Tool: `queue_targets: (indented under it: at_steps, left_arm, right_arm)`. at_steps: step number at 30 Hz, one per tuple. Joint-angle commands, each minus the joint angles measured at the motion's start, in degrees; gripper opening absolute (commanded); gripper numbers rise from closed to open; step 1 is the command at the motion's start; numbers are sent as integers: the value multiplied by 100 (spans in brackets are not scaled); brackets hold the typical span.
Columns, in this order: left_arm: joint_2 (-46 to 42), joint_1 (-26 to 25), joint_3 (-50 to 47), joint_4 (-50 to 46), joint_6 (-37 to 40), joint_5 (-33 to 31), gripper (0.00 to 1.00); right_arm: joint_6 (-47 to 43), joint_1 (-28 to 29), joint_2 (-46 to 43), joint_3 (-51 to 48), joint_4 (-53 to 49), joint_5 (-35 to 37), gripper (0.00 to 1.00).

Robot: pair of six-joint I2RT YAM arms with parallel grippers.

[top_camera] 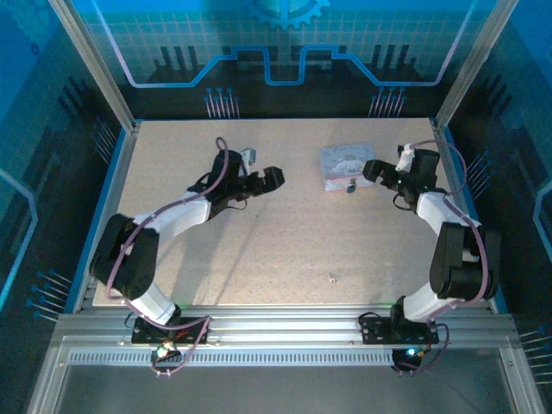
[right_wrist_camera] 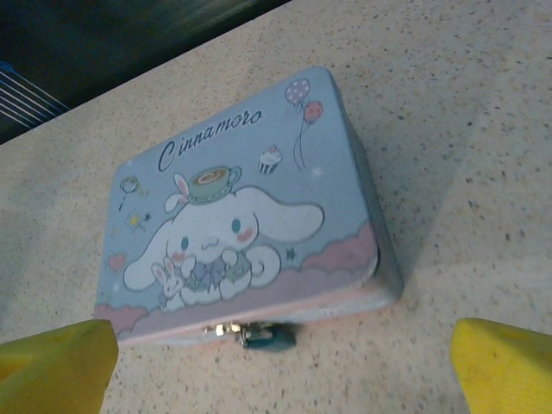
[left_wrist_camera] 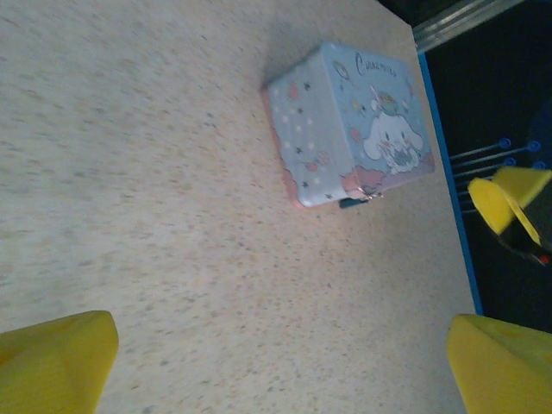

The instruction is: Unlock the padlock with the key

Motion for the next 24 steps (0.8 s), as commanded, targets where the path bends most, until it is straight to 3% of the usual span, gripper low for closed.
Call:
queue_targets:
  at_steps: [1, 13, 24]
  left_arm:
    - [535, -195, 476, 355, -276, 340, 99]
    - [2424, -583, 2173, 635, -603, 521, 95]
    - [3389, -616, 3132, 692, -800, 723, 92]
  right_arm:
    - [71, -112, 501, 515, -23, -488, 100]
    - [-31, -143, 2004, 1790, -331, -1016, 100]
    - [-356, -150, 2743, 2631, -801, -1590, 100]
